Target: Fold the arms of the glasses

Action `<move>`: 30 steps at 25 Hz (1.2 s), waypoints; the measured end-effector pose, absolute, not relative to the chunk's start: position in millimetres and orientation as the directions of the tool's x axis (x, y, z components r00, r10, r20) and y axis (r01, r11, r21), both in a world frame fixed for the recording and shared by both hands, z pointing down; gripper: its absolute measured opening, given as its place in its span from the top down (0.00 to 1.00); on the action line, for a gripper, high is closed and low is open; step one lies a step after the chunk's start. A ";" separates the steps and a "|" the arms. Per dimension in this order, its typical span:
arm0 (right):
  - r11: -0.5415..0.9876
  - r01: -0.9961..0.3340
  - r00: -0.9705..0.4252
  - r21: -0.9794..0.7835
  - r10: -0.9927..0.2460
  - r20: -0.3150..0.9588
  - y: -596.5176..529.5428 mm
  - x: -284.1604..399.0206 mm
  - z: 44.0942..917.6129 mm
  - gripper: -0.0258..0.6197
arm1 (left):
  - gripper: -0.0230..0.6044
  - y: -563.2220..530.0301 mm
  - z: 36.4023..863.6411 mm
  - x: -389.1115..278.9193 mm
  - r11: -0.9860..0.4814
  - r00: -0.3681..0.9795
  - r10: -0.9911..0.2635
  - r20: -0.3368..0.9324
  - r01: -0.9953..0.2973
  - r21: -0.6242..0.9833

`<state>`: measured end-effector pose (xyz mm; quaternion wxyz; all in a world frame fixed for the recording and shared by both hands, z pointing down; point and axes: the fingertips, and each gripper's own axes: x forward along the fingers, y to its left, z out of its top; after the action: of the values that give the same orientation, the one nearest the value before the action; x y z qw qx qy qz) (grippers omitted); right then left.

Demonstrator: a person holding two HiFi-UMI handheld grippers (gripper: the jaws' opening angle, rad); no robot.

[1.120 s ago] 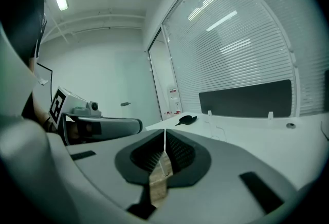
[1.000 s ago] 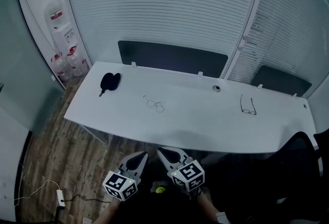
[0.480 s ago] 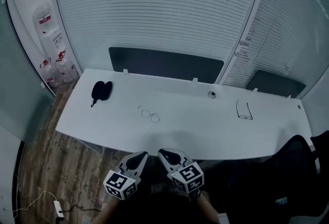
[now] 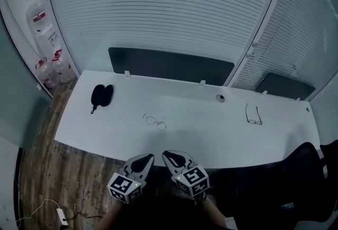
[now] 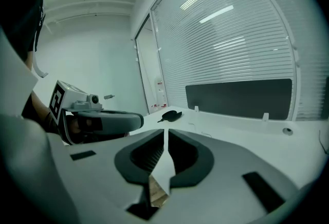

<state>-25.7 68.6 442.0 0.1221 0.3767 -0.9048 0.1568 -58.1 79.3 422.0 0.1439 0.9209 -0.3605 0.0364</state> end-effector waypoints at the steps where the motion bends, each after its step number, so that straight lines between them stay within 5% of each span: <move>1: 0.669 -0.719 -0.687 -0.189 -0.641 0.342 63.9 -28.1 441.7 0.93 | 0.95 73.9 421.9 -59.7 -0.699 0.739 -0.651 0.173 -0.673 0.242; 30: 0.553 -0.831 -0.493 -0.051 -0.692 0.528 -42.9 -41.7 492.4 0.78 | 0.88 -39.0 469.7 -65.8 -0.861 0.885 -0.363 0.291 -0.438 0.260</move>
<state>-41.7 -42.9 492.4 0.2308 0.4477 -0.8505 0.1514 -65.8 -39.0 469.7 0.1611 0.9574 -0.2091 0.1169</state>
